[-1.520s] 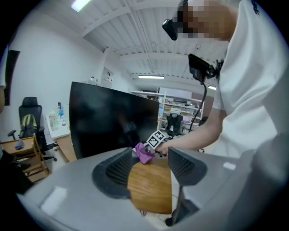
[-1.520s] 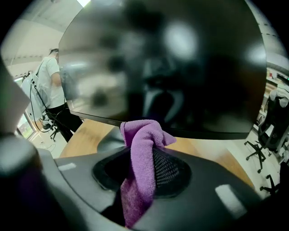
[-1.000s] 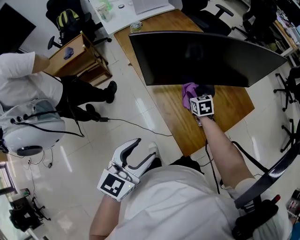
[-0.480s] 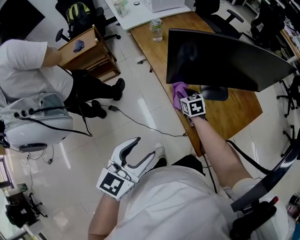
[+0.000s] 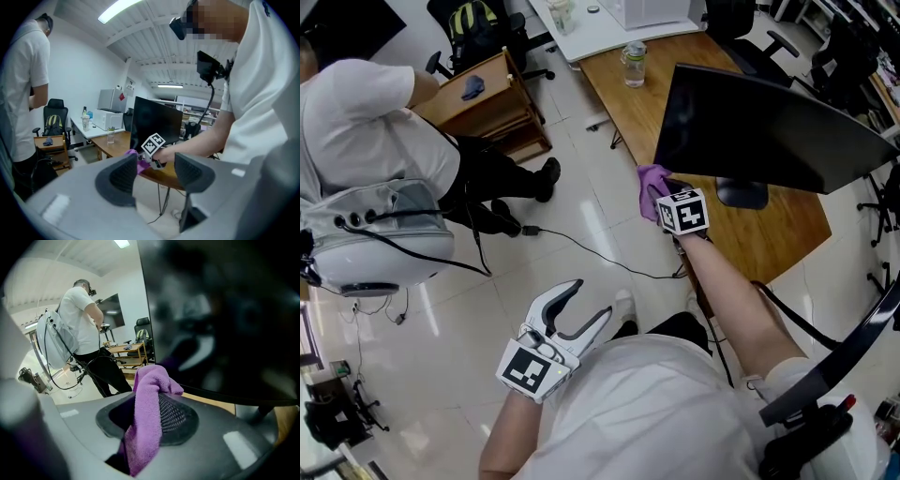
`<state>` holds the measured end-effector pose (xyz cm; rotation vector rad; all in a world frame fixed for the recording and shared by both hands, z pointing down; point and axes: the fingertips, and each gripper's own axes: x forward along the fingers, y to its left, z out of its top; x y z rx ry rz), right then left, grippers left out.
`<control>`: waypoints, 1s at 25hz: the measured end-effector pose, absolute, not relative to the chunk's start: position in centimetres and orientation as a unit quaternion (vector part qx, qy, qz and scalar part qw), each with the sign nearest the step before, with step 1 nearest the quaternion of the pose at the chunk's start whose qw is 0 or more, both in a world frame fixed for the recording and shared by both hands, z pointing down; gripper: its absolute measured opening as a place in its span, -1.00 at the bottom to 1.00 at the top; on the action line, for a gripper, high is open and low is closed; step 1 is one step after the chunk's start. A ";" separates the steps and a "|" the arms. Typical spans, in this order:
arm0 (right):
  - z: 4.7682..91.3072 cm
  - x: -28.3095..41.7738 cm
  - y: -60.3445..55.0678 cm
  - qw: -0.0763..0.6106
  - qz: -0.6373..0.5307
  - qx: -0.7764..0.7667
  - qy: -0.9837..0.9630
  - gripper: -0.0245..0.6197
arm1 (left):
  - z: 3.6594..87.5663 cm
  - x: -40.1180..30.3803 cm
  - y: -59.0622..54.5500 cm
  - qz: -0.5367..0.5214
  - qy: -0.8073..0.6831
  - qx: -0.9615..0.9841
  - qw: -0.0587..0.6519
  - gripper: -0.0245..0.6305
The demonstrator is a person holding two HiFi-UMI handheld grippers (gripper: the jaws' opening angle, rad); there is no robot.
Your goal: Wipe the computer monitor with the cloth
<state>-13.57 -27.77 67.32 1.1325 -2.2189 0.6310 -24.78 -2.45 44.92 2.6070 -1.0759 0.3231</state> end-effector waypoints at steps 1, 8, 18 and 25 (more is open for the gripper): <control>67.0 -13.8 -27.6 0.280 0.237 0.421 -0.829 -0.52 | 44.9 -24.8 -2.5 0.111 -0.373 0.909 0.149 -0.10; 61.9 -15.5 -27.6 0.256 0.227 0.411 -0.845 -0.52 | 44.3 -24.2 -3.9 0.088 -0.352 0.920 0.147 -0.10; 47.5 -15.8 -28.3 0.180 0.172 0.406 -0.879 -0.52 | 43.6 -22.4 -5.2 0.058 -0.303 0.943 0.122 -0.10; 36.4 -15.6 -28.7 0.124 0.112 0.400 -0.901 -0.52 | 42.5 -21.3 -6.0 0.032 -0.292 0.949 0.114 -0.10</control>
